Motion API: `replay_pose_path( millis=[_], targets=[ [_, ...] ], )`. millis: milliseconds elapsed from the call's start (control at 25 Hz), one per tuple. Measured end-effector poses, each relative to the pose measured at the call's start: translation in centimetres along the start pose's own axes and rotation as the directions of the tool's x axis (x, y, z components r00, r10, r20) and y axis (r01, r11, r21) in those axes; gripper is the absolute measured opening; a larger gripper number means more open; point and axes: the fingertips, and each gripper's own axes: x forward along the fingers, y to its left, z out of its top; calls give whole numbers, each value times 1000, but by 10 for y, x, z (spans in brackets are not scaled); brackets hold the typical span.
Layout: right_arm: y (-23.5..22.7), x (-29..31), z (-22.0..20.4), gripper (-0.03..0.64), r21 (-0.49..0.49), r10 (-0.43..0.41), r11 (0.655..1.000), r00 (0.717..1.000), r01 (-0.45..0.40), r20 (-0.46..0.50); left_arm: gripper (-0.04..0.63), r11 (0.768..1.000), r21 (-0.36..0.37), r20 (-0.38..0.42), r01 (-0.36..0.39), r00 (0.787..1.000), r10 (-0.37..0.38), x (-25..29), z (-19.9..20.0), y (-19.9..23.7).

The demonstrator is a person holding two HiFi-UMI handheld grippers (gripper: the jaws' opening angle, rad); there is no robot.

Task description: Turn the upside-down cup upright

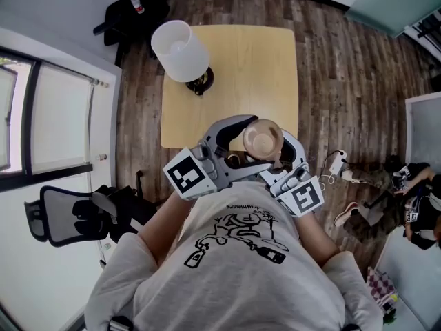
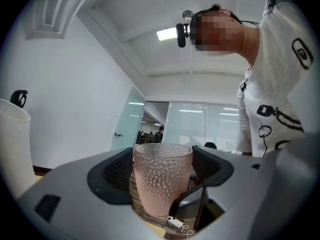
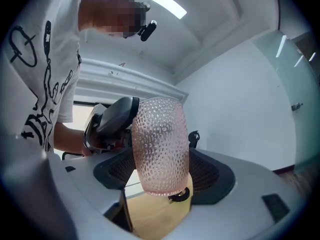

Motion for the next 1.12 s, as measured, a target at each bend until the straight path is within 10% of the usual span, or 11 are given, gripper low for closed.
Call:
replay_pose_path(
  millis=[640, 1120],
  targets=[
    [-2, 6, -10, 331, -79, -24, 997, 995, 17, -95, 359, 998, 51, -79, -25, 996, 29, -1, -32, 8],
    [-33, 11, -107, 331, -141, -23, 990, 953, -21, -301, 360, 998, 54, -168, -22, 985, 31, 4, -122, 46]
  ],
)
